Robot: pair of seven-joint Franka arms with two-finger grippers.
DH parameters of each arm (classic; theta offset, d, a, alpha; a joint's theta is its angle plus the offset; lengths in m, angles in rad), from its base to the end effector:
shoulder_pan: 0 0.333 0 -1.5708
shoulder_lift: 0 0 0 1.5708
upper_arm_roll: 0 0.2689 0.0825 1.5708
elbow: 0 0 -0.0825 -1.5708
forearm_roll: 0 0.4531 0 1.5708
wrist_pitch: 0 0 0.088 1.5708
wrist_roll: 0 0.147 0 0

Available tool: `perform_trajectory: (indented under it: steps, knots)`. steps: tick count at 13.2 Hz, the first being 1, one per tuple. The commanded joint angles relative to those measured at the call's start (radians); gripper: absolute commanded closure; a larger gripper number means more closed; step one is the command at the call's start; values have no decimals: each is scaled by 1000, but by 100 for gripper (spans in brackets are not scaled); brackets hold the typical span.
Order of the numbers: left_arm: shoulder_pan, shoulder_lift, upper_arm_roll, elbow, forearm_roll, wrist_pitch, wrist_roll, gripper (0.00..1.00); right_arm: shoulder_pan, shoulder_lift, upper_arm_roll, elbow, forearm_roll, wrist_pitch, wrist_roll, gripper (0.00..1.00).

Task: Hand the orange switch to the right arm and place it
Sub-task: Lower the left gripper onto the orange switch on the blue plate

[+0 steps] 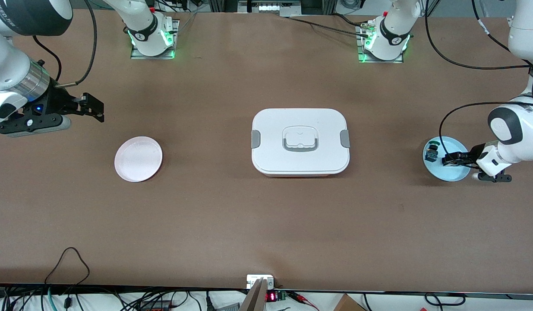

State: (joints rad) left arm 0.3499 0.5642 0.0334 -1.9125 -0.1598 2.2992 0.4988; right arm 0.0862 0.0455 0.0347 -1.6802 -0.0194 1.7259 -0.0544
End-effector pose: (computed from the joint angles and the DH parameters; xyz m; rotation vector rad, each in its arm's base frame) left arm 0.5766 0.2257 0.0507 2.9787 -0.0031 -0.1795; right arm 0.6387 0.0748 0.4625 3.1116 0.2781 0.0013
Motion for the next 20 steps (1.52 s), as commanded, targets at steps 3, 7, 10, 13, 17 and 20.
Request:
perform_trajectory:
  steps: [3,7,10,13,17,20]
  knots:
    - [14,26,-7,6,-29,29,37,33,0,8,1,22,10,-14,5,0]
    - [8,-12,-9,32,-27,-130,37,74,0,8,1,20,10,-14,5,0]
    - [3,-82,-12,69,-26,-263,38,76,0,8,1,22,10,-12,5,0]
    - [-2,-131,-62,162,-12,-429,37,76,0,8,1,22,10,-9,5,0]
    - [3,-205,-162,211,-29,-558,167,76,0,8,1,24,10,-8,7,0]
    - [11,-239,-279,211,-151,-557,234,76,-3,8,-1,27,9,-6,7,0]
